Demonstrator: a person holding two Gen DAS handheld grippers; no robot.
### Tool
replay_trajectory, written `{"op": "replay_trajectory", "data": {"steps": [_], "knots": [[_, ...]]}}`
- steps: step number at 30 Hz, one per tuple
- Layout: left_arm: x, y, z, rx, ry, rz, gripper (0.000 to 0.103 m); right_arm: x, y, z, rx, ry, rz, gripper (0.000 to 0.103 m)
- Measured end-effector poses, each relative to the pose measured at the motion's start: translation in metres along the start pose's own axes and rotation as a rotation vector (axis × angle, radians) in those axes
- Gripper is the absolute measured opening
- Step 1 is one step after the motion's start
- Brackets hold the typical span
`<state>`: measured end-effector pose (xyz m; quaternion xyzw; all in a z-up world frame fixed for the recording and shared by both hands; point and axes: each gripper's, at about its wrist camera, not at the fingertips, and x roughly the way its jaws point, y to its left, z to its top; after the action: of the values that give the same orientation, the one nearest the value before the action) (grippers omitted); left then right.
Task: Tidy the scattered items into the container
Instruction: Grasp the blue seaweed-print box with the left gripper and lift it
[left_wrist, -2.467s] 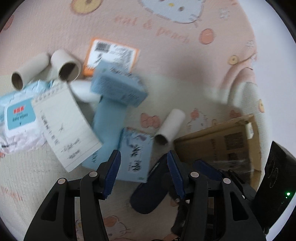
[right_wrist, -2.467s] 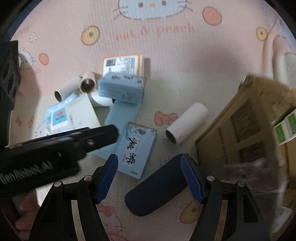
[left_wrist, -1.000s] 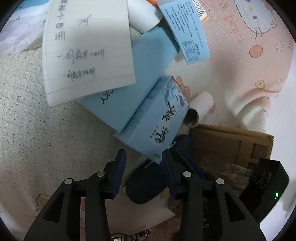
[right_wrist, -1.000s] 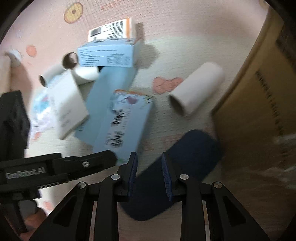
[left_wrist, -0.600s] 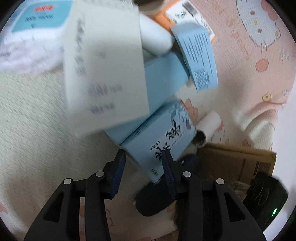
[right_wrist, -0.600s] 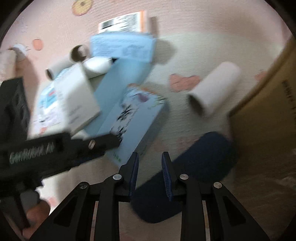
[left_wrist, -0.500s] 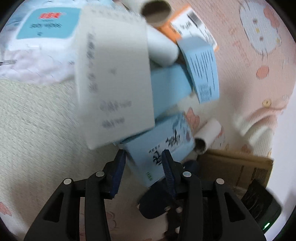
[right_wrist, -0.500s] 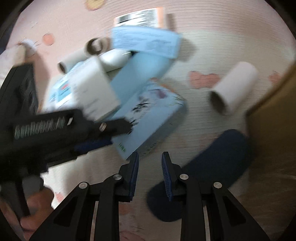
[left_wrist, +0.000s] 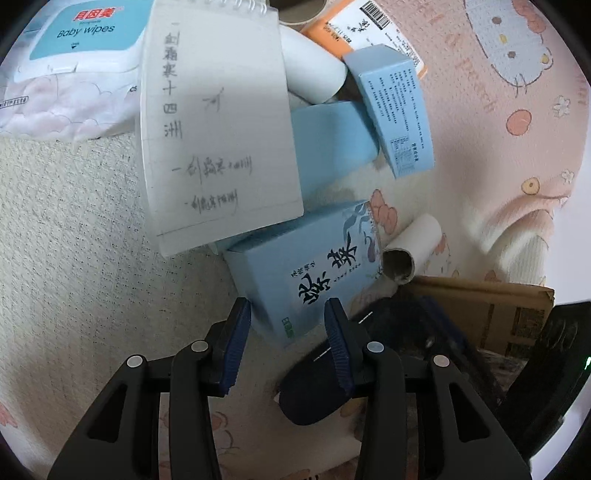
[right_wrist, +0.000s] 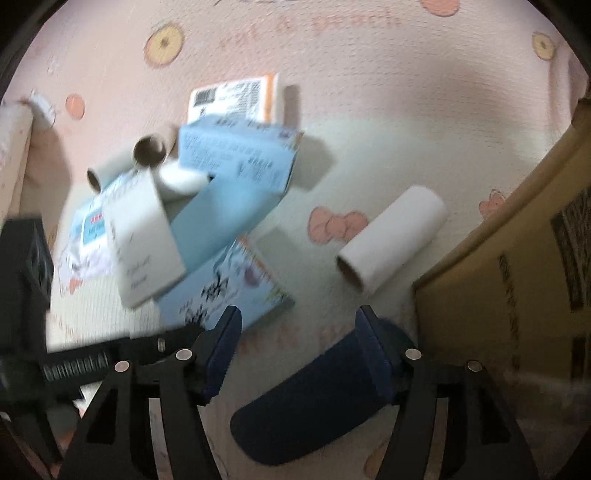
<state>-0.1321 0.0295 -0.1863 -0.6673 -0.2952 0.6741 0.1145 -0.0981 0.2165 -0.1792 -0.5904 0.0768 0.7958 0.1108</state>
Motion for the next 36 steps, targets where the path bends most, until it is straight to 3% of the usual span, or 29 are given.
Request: {"op": "replay_trajectory", "data": {"steps": [7,12,14,18,23,26,30,36], "knots": [[-0.003,0.003,0.007,-0.005,-0.014,0.015,0.044,0.017,-0.001,0.016,0.014,-0.034,0.134,0.062],[-0.005,0.008,0.008,-0.006,-0.001,-0.010,0.044,0.032,-0.001,0.023,0.051,0.004,0.212,0.059],[-0.005,0.009,0.008,0.007,-0.002,-0.002,0.044,0.039,-0.004,0.018,0.106,0.060,0.270,0.049],[-0.008,0.014,0.011,0.007,0.001,0.014,0.044,0.037,0.002,0.004,0.143,0.093,0.316,0.049],[-0.017,0.028,0.011,0.007,-0.005,0.014,0.044,0.032,0.016,-0.018,0.125,0.144,0.327,0.049],[-0.019,0.035,0.008,-0.009,-0.004,-0.001,0.044,0.032,0.023,-0.023,0.091,0.136,0.269,0.049],[-0.015,0.031,0.009,-0.023,-0.003,-0.012,0.047,0.031,0.034,-0.022,-0.007,0.111,0.230,0.050],[-0.009,0.030,0.011,-0.035,0.020,-0.026,0.047,0.039,0.039,-0.016,-0.102,0.109,0.245,0.053]]}}
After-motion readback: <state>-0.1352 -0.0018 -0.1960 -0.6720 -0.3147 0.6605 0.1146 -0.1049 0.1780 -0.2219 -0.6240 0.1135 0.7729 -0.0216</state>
